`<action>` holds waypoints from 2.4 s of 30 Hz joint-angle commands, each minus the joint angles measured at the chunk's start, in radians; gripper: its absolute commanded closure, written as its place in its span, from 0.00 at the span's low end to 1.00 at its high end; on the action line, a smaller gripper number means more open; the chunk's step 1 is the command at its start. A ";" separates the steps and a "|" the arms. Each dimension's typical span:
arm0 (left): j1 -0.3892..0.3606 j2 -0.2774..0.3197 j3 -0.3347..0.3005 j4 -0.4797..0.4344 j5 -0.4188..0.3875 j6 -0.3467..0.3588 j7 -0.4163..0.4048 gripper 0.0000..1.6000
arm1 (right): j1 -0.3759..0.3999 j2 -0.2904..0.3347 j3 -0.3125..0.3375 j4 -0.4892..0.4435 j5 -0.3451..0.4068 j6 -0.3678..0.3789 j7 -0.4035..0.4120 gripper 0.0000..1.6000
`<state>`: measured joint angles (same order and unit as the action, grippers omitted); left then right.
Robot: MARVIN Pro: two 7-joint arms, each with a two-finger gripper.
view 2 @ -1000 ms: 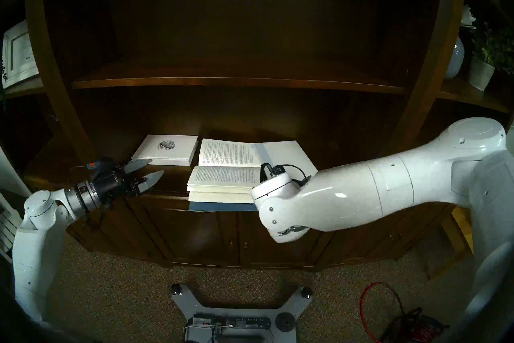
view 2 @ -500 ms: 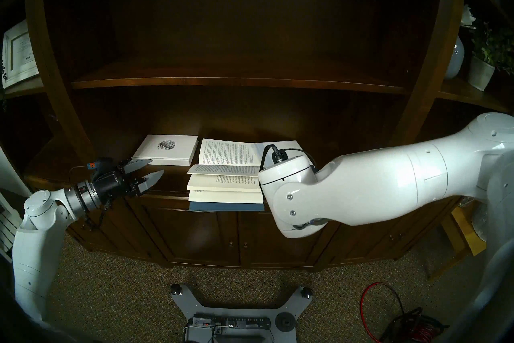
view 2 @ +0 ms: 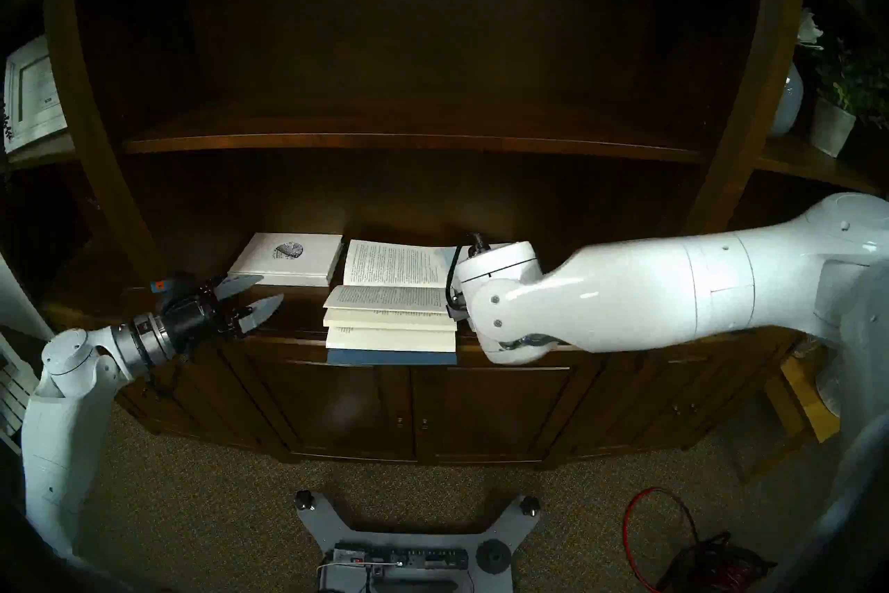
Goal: Close the books and align them horizontally on the shelf
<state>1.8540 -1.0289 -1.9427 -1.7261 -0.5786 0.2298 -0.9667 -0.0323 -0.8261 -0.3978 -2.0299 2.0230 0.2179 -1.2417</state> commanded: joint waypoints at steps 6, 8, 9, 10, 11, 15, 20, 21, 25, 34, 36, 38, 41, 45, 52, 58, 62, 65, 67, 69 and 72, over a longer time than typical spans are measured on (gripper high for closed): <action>-0.018 -0.001 -0.012 -0.022 -0.011 -0.005 0.002 0.00 | -0.010 -0.101 0.013 0.132 0.020 0.041 0.044 0.00; -0.018 -0.001 -0.012 -0.022 -0.011 -0.005 0.002 0.00 | -0.016 -0.106 0.013 0.148 0.026 0.050 0.070 0.00; -0.018 -0.001 -0.012 -0.022 -0.011 -0.005 0.002 0.00 | -0.019 -0.112 0.013 0.156 0.029 0.052 0.072 0.00; -0.018 -0.001 -0.012 -0.022 -0.011 -0.005 0.002 0.00 | -0.021 -0.120 0.011 0.165 0.032 0.054 0.070 0.00; -0.018 -0.001 -0.012 -0.022 -0.011 -0.005 0.002 0.00 | -0.022 -0.123 0.010 0.170 0.034 0.057 0.075 0.00; -0.018 -0.001 -0.012 -0.022 -0.011 -0.005 0.002 0.00 | -0.024 -0.134 0.009 0.189 0.059 0.071 0.079 0.00; -0.018 -0.001 -0.012 -0.022 -0.011 -0.005 0.002 0.00 | -0.024 -0.160 -0.007 0.215 0.075 0.079 0.031 0.00; -0.018 -0.001 -0.012 -0.022 -0.011 -0.005 0.002 0.00 | -0.024 -0.165 -0.012 0.219 0.072 0.079 0.026 0.00; -0.018 -0.001 -0.012 -0.022 -0.011 -0.005 0.002 0.00 | -0.031 -0.184 -0.031 0.243 0.069 0.074 -0.012 0.00; -0.019 -0.001 -0.012 -0.022 -0.010 -0.005 0.002 0.00 | -0.030 -0.177 -0.075 0.276 0.068 0.071 -0.101 0.00; -0.019 0.000 -0.012 -0.022 -0.010 -0.005 0.002 0.00 | -0.025 -0.163 -0.079 0.270 0.069 0.069 -0.108 0.00; -0.019 0.000 -0.011 -0.021 -0.010 -0.005 0.001 0.00 | -0.005 -0.120 -0.091 0.248 0.070 0.067 -0.118 0.00; -0.019 0.000 -0.011 -0.021 -0.010 -0.005 0.001 0.00 | 0.008 -0.092 -0.097 0.234 0.071 0.066 -0.126 0.00; -0.019 0.001 -0.011 -0.020 -0.009 -0.005 0.001 0.00 | 0.035 -0.040 -0.118 0.207 0.072 0.064 -0.157 0.00; -0.019 0.001 -0.011 -0.020 -0.009 -0.005 0.001 0.00 | 0.061 0.002 -0.141 0.160 0.075 0.063 -0.218 0.00; -0.019 0.000 -0.011 -0.020 -0.009 -0.005 0.001 0.00 | 0.085 0.054 -0.173 0.103 0.076 0.055 -0.242 0.00; -0.019 0.000 -0.011 -0.021 -0.010 -0.005 0.001 0.00 | 0.105 0.086 -0.208 0.081 0.079 0.047 -0.242 0.00; -0.019 0.000 -0.011 -0.021 -0.010 -0.005 0.001 0.00 | 0.123 0.123 -0.212 0.031 0.070 0.028 -0.242 0.00; -0.019 0.000 -0.011 -0.021 -0.010 -0.005 0.001 0.00 | 0.136 0.147 -0.207 -0.007 0.057 0.018 -0.242 0.00; -0.019 0.000 -0.011 -0.021 -0.010 -0.005 0.001 0.00 | 0.142 0.158 -0.203 -0.024 0.050 0.014 -0.240 0.00; -0.019 0.000 -0.011 -0.020 -0.009 -0.005 0.001 0.00 | 0.158 0.181 -0.185 -0.069 0.038 0.003 -0.199 0.00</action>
<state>1.8541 -1.0291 -1.9429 -1.7260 -0.5784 0.2298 -0.9670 0.0418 -0.7278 -0.6247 -2.0134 2.1005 0.2416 -1.4682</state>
